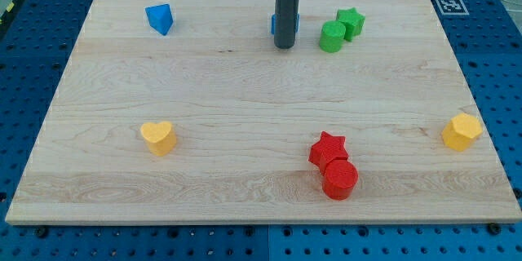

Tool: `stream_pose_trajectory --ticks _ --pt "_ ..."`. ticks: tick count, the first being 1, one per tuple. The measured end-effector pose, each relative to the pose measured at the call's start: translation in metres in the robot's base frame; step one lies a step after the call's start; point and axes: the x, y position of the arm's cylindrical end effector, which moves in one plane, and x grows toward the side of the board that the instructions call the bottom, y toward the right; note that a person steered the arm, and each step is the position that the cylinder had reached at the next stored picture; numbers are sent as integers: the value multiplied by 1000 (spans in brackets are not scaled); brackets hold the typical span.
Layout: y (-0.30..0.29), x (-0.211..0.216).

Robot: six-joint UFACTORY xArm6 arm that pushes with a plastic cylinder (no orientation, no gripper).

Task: Slide the blue cube towards green star

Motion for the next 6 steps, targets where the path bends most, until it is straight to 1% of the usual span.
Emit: stream_pose_trajectory --ticks 1,2,3,4,5,6 --pt "-1 9" --pt "-13 -3" --pt "-25 0" --pt "-34 -25" --pt "-8 -36" --pt "18 -36"
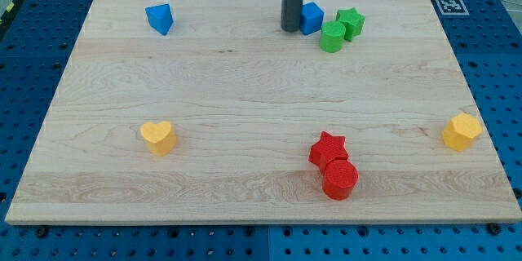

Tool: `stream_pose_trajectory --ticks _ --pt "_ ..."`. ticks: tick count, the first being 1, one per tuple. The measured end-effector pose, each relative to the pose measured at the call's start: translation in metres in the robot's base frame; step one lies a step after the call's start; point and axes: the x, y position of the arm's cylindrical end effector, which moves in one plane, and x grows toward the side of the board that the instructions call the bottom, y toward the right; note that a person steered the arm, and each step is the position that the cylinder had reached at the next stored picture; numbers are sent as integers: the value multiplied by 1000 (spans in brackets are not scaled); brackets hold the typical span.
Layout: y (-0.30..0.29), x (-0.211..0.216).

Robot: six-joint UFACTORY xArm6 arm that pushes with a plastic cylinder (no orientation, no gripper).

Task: Slide the blue cube towards green star

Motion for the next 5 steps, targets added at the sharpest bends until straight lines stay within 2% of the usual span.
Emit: stream_pose_trajectory --ticks 2,4,5 --pt "0 -6" --pt "14 19" --pt "14 13"
